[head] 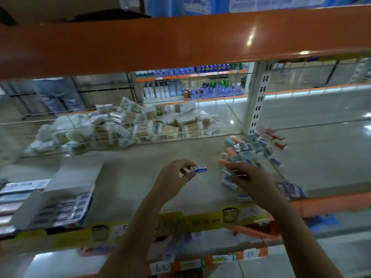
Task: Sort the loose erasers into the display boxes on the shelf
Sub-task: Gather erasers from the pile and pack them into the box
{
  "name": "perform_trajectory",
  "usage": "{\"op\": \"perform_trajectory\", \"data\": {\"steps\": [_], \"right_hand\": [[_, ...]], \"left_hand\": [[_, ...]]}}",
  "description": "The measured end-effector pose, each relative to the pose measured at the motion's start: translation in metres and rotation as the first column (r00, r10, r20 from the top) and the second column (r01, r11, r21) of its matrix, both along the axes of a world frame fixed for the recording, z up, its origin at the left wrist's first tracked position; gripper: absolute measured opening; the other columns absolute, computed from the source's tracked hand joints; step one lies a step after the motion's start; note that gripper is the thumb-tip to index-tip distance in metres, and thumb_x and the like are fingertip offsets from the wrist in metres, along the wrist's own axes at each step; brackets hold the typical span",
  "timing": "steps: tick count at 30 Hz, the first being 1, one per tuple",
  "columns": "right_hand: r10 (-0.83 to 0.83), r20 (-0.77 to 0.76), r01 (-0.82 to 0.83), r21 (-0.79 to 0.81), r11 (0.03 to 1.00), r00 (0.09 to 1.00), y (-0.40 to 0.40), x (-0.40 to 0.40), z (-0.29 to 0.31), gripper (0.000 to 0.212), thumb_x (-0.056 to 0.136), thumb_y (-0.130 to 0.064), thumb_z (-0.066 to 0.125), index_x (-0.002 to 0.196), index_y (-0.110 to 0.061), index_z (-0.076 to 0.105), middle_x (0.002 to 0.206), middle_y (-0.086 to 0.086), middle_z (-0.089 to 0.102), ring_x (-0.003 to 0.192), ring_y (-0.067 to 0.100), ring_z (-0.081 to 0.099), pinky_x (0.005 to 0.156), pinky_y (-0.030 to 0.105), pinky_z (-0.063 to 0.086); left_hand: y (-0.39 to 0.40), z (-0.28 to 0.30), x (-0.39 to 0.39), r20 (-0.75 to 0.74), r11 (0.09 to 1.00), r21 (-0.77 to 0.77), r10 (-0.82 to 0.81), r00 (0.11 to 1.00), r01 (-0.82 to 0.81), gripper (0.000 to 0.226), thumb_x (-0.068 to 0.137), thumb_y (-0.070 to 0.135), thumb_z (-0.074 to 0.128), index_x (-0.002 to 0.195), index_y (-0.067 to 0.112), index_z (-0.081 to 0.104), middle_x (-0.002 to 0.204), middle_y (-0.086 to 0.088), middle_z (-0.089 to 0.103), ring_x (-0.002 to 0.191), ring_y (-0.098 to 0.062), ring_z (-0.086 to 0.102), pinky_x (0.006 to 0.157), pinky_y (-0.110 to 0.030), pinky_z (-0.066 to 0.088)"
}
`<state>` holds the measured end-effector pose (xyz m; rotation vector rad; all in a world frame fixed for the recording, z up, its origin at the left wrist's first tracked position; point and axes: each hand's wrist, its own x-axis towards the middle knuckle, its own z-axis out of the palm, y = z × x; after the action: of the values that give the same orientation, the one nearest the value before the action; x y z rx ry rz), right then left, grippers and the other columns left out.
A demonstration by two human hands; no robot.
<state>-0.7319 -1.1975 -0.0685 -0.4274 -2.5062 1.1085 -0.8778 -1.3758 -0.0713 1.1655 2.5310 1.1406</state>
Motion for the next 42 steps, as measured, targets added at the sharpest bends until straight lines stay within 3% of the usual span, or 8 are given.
{"op": "perform_trajectory", "data": {"steps": [7,11,14,20,27,36,39,42], "right_hand": [[0.254,-0.031,-0.254,-0.240,0.937,0.967,-0.058,-0.050,0.012,0.019,0.092,-0.012,0.054,0.103,-0.024,0.065,0.092,-0.002,0.065,0.071,-0.006,0.055,0.068,0.008,0.042],[0.360,-0.104,-0.340,-0.638,0.691,0.927,-0.102,-0.076,0.016,0.022,0.089,-0.001,0.054,0.093,-0.020,0.065,0.090,-0.001,0.066,0.079,0.004,0.061,0.073,0.021,0.049],[0.421,-0.147,-0.385,-0.731,0.563,0.895,-0.136,-0.093,0.020,0.024,0.085,0.006,0.055,0.095,-0.014,0.061,0.091,0.002,0.067,0.084,0.013,0.063,0.074,0.026,0.049],[0.529,-0.159,-0.500,-0.624,0.601,0.834,-0.205,-0.118,0.034,0.047,0.077,0.013,0.061,0.108,-0.022,0.058,0.093,0.002,0.064,0.086,0.017,0.064,0.076,0.025,0.053],[0.558,-0.075,-0.529,-0.441,0.725,0.826,-0.295,-0.165,0.044,0.034,0.073,0.004,0.072,0.092,-0.018,0.054,0.096,0.010,0.060,0.078,0.013,0.063,0.067,0.021,0.051],[0.486,0.043,-0.480,-0.107,0.871,0.873,-0.388,-0.223,0.033,0.031,0.073,-0.021,0.078,0.094,-0.025,0.054,0.083,-0.002,0.061,0.065,0.005,0.052,0.062,0.018,0.046],[0.472,0.108,-0.470,-0.039,0.882,0.875,-0.412,-0.235,0.028,0.032,0.075,-0.023,0.076,0.096,-0.027,0.052,0.088,-0.002,0.061,0.071,0.009,0.055,0.063,0.020,0.046],[0.466,0.169,-0.483,0.070,0.873,0.868,-0.428,-0.244,0.022,0.032,0.078,-0.023,0.074,0.099,-0.029,0.050,0.094,-0.004,0.058,0.082,0.013,0.054,0.068,0.024,0.044]], "left_hand": [[-0.083,0.019,0.000,0.141,0.969,0.191,0.133,0.981,-0.159,0.023,0.088,0.017,0.064,0.090,0.040,0.061,0.088,0.011,0.065,0.081,-0.004,0.059,0.063,-0.019,0.047],[-0.131,0.022,-0.006,0.177,0.957,0.201,0.175,0.968,-0.210,0.020,0.087,0.015,0.065,0.091,0.034,0.065,0.084,0.009,0.065,0.077,-0.002,0.059,0.060,-0.014,0.044],[-0.169,0.022,-0.015,0.179,0.946,0.212,0.208,0.962,-0.244,0.020,0.086,0.017,0.066,0.091,0.037,0.065,0.081,0.011,0.064,0.075,0.003,0.059,0.061,-0.013,0.046],[-0.244,0.034,-0.034,0.131,0.943,0.206,0.237,0.963,-0.260,0.022,0.085,0.011,0.067,0.091,0.032,0.065,0.071,0.018,0.063,0.068,0.004,0.058,0.058,-0.011,0.045],[-0.338,0.037,-0.075,0.082,0.943,0.170,0.276,0.958,-0.286,0.026,0.085,0.015,0.066,0.094,0.038,0.062,0.080,0.018,0.063,0.070,0.004,0.058,0.058,-0.013,0.046],[-0.421,0.035,-0.127,0.107,0.925,0.203,0.306,0.946,-0.322,0.030,0.082,0.014,0.071,0.090,0.042,0.063,0.083,0.015,0.064,0.074,0.002,0.058,0.065,-0.016,0.047],[-0.441,0.030,-0.137,0.116,0.928,0.198,0.297,0.948,-0.315,0.023,0.083,0.013,0.069,0.095,0.032,0.066,0.084,0.015,0.063,0.073,0.005,0.057,0.063,-0.010,0.042],[-0.457,0.020,-0.145,0.128,0.926,0.193,0.304,0.944,-0.324,0.031,0.084,0.016,0.068,0.093,0.046,0.062,0.090,0.011,0.066,0.082,-0.005,0.060,0.065,-0.017,0.046]]}}
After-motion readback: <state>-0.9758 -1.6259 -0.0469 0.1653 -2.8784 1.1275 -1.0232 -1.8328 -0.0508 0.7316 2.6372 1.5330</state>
